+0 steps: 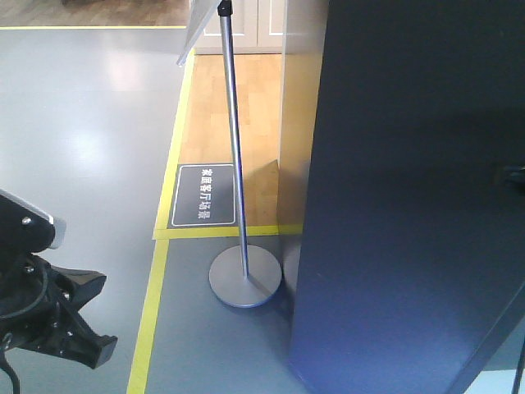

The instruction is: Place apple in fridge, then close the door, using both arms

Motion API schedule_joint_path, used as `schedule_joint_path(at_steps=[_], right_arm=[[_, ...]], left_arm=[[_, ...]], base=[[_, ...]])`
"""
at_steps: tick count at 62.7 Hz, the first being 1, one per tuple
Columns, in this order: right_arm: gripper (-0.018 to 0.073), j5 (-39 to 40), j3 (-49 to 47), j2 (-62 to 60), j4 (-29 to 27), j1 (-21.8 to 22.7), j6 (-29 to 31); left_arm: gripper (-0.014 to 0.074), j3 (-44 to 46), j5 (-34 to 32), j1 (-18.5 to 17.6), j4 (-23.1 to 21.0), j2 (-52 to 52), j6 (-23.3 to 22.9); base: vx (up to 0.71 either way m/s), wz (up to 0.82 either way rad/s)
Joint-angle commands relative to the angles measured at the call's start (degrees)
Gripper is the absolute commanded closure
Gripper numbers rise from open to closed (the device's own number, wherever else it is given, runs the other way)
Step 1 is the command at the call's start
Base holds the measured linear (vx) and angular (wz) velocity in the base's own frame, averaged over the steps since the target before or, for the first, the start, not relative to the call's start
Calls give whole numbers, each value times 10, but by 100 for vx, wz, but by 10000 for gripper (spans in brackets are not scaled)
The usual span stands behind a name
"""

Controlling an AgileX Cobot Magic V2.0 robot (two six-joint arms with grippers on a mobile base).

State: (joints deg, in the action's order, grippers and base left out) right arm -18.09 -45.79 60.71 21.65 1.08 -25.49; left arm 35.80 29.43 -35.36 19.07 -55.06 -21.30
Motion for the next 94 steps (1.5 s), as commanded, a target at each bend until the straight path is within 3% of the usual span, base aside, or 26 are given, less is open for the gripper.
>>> schedule_joint_path(at_steps=[1,22,42,59,74,83,94], right_arm=[[566,90,-20,0,23,44,0],[566,175,-47,70,25,116,1],[563,137,-167,190,34,116,3],[563,84,-263,269,14,114,70],[563,69,-335,318,-88,114,176],[563,37,-398,356,-183,114,280],[563,27,-466,399,-284,114,359]], left_arm=[[603,15,-32,1,3,7,-1],[603,15,-33,1,3,7,-1],[603,15,-33,1,3,7,-1],[603,15,-33,1,3,7,-1],[603,15,-33,1,3,7,-1],[603,15,-33,1,3,7,-1],[603,15,-33,1,3,7,-1]], base=[[0,0],[0,0],[0,0],[0,0],[0,0],[0,0],[0,0]])
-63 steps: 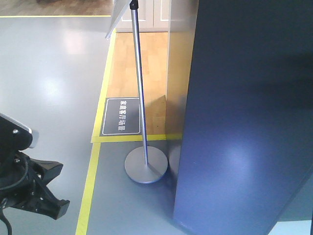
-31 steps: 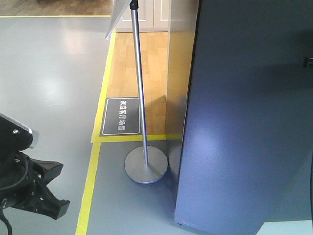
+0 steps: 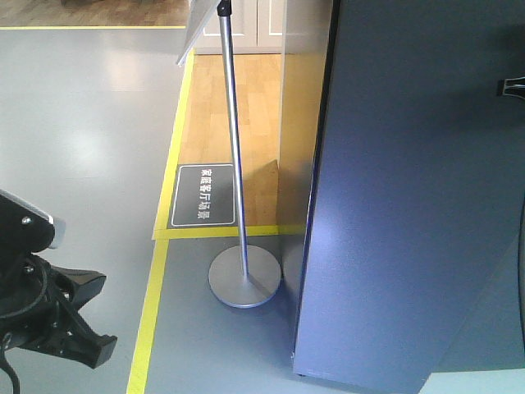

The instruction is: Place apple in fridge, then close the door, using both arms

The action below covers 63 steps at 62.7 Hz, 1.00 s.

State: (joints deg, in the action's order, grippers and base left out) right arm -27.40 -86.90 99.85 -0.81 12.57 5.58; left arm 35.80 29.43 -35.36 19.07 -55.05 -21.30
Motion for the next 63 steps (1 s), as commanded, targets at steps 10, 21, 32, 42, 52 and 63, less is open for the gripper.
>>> schedule_joint_path(at_steps=[10,21,32,42,52,63], right_arm=[[563,141,-94,38,-99,-1,71],[563,183,-104,57,-102,-1,72],[563,177,-104,63,-102,-1,71],[563,138,-104,53,-102,-1,72],[563,147,-50,13,-108,-1,73],[563,180,79,-59,-108,-1,112]], left_arm=[[603,15,-33,1,3,7,-1],[603,15,-33,1,3,7,-1],[603,15,-32,1,3,7,-1],[603,15,-33,1,3,7,-1],[603,15,-33,1,3,7,-1],[603,15,-33,1,3,7,-1]], base=[[0,0],[0,0],[0,0],[0,0],[0,0],[0,0]])
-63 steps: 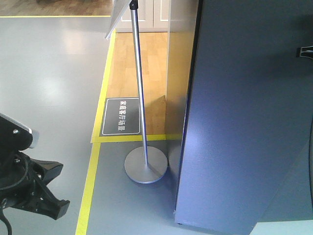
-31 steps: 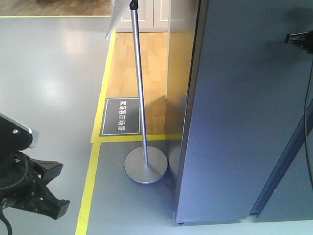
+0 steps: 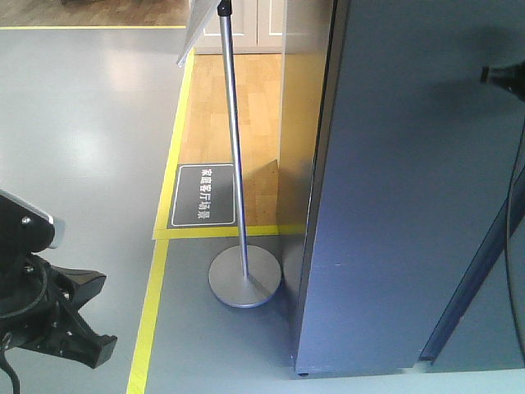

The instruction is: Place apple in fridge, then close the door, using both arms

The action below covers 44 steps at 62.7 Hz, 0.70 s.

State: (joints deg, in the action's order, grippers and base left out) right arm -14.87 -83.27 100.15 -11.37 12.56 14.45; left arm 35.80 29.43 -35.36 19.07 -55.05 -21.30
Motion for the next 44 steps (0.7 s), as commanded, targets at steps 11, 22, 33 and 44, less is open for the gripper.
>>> schedule_joint_path(at_steps=[11,22,33,44], right_arm=[[563,74,160,-145,-3,-3,30],[563,88,264,-233,4,-53,66],[563,71,347,-317,1,-115,50],[563,13,391,-398,-1,-147,15]], left_arm=[[603,15,-33,1,3,7,-1],[603,15,-33,1,3,7,-1],[603,15,-33,1,3,7,-1],[603,15,-33,1,3,7,-1]], base=[[0,0],[0,0],[0,0],[0,0]])
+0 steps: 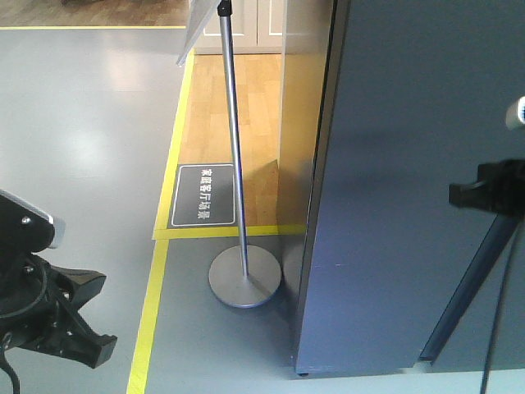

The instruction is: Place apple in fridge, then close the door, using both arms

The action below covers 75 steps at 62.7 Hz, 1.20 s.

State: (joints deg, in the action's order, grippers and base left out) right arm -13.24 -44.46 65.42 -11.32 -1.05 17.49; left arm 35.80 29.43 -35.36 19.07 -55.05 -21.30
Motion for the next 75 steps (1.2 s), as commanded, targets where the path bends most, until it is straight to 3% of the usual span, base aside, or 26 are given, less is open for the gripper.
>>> schedule_joint_path(at_steps=[1,20,33,44,66,75], right_arm=[[563,-17,6,-61,-1,-13,-19],[563,-148,56,-205,7,-13,-39],[563,-231,87,-302,69,-11,-107],[563,-315,90,-375,102,-11,-110],[563,-450,90,-502,99,-11,-132],[563,-498,90,-530,75,-11,-132]], left_arm=[[603,15,-33,1,3,7,-1],[603,15,-33,1,3,7,-1],[603,15,-33,1,3,7,-1],[603,15,-33,1,3,7,-1],[603,15,-33,1,3,7,-1],[603,15,-33,1,3,7,-1]], base=[[0,0],[0,0],[0,0],[0,0],[0,0],[0,0]])
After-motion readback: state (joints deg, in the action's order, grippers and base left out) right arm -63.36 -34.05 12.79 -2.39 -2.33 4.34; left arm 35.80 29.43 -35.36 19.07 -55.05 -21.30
